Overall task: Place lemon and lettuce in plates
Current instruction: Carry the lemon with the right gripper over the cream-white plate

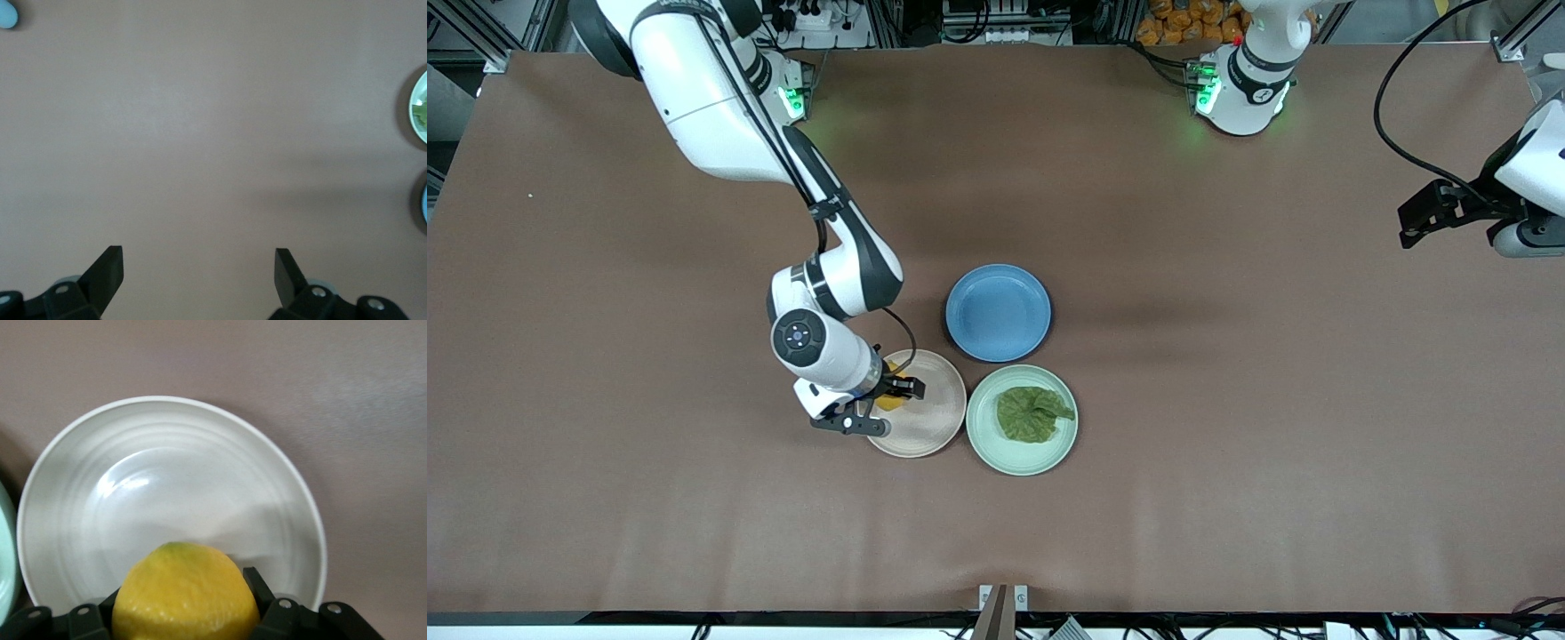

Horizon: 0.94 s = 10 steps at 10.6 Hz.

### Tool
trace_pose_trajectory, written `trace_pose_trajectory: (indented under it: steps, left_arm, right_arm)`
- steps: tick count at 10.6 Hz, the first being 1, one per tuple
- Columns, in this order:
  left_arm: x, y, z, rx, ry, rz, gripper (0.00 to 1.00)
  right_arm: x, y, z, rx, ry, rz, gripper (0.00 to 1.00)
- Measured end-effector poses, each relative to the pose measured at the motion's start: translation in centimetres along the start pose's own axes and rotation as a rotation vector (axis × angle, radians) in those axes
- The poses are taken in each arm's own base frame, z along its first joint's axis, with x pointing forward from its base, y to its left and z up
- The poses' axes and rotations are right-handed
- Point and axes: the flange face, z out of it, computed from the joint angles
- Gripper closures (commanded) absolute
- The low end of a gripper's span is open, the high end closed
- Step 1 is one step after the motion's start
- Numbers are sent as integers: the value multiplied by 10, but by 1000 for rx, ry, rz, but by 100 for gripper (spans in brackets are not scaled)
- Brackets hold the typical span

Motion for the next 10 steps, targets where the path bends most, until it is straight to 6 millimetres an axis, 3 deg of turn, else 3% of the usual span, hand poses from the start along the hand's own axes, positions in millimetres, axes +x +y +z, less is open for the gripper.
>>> trace_pose_trajectory:
  steps: [5,7,10]
  left_arm:
    - [4,-4,7,-34,-5,-13,0]
    - [7,-4,14,-36,-15,-13,0]
    - [9,-4,16,-38,-6,-13,0]
  right_arm:
    - [-7,-22,24,7,15,6,38]
    - [-9,-24,28,6,13,1,21]
    - [-8,-26,28,9,17,0,13]
